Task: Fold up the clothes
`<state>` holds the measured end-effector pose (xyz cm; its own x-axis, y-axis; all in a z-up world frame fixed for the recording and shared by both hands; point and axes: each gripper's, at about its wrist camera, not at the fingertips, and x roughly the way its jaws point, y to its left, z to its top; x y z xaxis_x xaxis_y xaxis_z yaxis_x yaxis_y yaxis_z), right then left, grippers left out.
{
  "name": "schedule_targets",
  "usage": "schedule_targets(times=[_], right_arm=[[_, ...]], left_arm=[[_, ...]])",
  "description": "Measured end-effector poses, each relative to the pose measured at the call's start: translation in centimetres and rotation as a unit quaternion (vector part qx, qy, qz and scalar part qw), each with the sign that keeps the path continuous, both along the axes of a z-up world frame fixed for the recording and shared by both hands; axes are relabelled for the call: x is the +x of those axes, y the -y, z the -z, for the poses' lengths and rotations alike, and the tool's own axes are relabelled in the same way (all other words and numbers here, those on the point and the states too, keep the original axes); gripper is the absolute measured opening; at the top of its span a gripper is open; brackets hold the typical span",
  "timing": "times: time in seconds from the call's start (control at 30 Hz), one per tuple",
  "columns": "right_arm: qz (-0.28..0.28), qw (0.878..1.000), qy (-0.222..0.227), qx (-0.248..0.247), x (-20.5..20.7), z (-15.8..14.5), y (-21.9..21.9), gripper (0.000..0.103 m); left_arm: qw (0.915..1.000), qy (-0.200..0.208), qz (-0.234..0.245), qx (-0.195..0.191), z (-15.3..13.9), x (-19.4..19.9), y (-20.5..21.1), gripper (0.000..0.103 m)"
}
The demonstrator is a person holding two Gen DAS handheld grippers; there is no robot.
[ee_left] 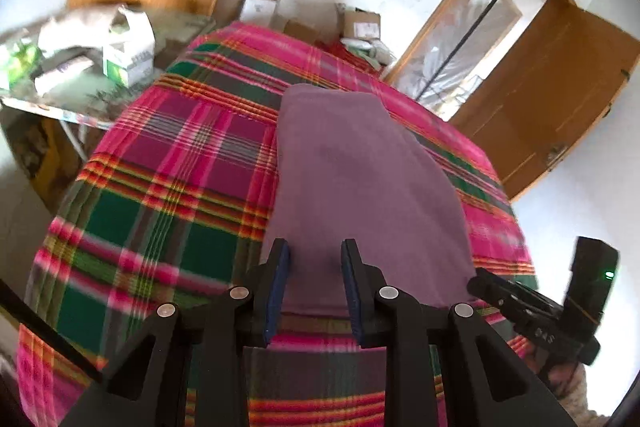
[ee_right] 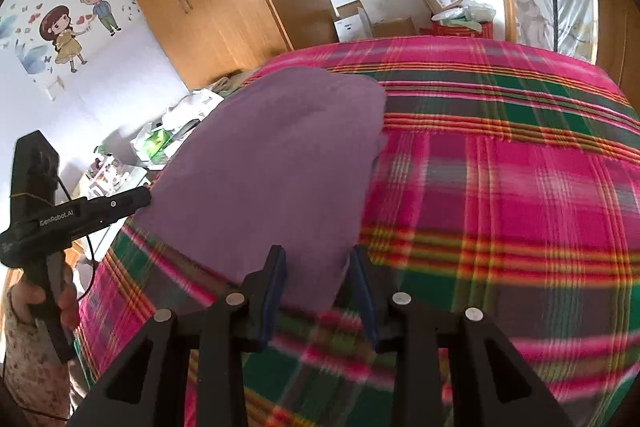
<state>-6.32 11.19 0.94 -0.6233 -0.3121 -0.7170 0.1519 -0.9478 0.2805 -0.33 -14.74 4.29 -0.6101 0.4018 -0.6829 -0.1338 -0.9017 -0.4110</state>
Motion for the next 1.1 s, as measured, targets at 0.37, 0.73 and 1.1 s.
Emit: schedule_targets(times=[0.37, 0.73, 1.1], right_arm=[[0.015, 0.996, -0.017, 0.082, 3.0, 0.2, 4.9, 0.035], [0.058, 0.989, 0.014, 0.136, 3.3, 1.9, 6.2, 0.035], [0.089, 0.983, 0.021, 0.159, 2.6, 2.6, 6.0, 0.035]], left_arm=[[0.9932, -0.045, 0.013, -0.106, 0.4, 1.9, -6.0, 0.027], [0.9819, -0.050, -0.016, -0.182, 1.9, 0.9, -7.4, 0.027], [0.9832, -0.020, -0.030, -0.179, 3.5, -0.5, -7.1, 0.027]])
